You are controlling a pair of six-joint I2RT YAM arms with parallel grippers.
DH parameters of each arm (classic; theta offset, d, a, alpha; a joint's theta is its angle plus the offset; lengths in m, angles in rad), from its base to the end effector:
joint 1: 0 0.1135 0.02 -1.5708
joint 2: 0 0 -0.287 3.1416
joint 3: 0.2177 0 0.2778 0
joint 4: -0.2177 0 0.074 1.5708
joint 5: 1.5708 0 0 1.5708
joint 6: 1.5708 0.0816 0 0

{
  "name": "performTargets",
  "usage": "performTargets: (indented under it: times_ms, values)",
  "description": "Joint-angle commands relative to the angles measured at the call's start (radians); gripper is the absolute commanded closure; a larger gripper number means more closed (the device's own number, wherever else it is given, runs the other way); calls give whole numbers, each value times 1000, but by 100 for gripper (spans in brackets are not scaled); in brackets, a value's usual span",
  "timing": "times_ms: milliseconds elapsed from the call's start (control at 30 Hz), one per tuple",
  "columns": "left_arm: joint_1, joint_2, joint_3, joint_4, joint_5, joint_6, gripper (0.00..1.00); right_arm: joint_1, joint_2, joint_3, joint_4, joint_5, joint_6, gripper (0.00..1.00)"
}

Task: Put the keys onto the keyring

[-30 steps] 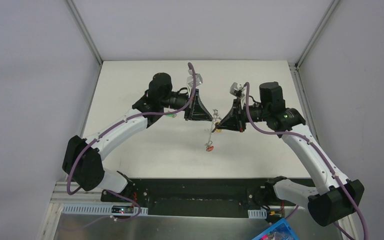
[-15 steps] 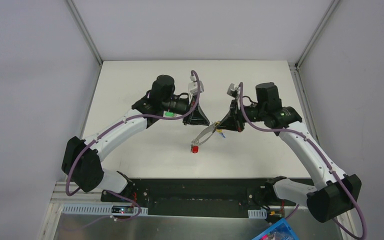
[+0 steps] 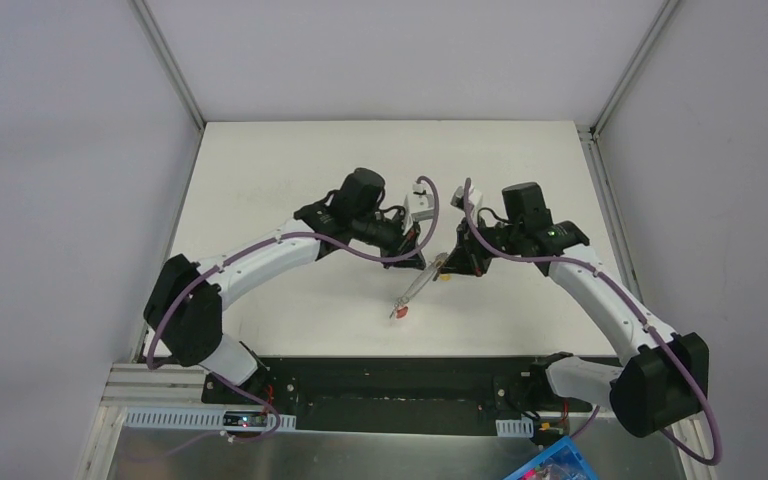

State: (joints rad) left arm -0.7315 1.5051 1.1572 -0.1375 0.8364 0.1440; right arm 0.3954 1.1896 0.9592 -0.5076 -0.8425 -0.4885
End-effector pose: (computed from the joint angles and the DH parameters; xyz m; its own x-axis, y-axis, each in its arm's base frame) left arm 0.2501 -0.3059 0.3038 -0.2093 0.3171 -0.9250 0.9763 0.0148 -0.2158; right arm 0.2404 0.1663 0.2900 -0.1888 -0.4173 -0.8889 -0.9677 0.2330 0.0962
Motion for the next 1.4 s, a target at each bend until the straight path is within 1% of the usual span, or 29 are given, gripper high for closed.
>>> performTargets:
  times_ms: [0,133,300,333,433,467,633,833,1000,1167,1367]
  values:
    - [-56,44,-3,-67,-83,65,100,-48,-37,-54,-43,102,-54,100]
    - [-97,104,-22,-27,-136,30,100,-66,-56,-113,-74,142,-80,100]
    - [-114,159,-50,74,-146,-69,100,-91,-96,-163,-106,173,-105,100]
    - [-114,170,-51,90,-142,-90,97,-95,-104,-171,-110,178,-111,100]
    - [-115,192,-45,102,-128,-121,83,-107,-113,-191,-125,201,-123,100]
    - [-115,193,-44,105,-126,-125,79,-111,-111,-192,-133,208,-130,100]
    - [-115,172,-54,89,-131,-99,61,-134,-96,-198,-161,243,-176,100]
    - [-93,116,-59,10,-157,-41,49,-150,-64,-219,-171,312,-231,100]
    - [-39,71,-60,-48,-164,-29,35,-157,-2,-215,-167,396,-255,98]
    - [22,15,-72,-105,-168,-5,30,-161,63,-194,-152,484,-254,95]
    - [91,-57,-99,-160,-190,33,28,-163,121,-182,-135,600,-260,88]
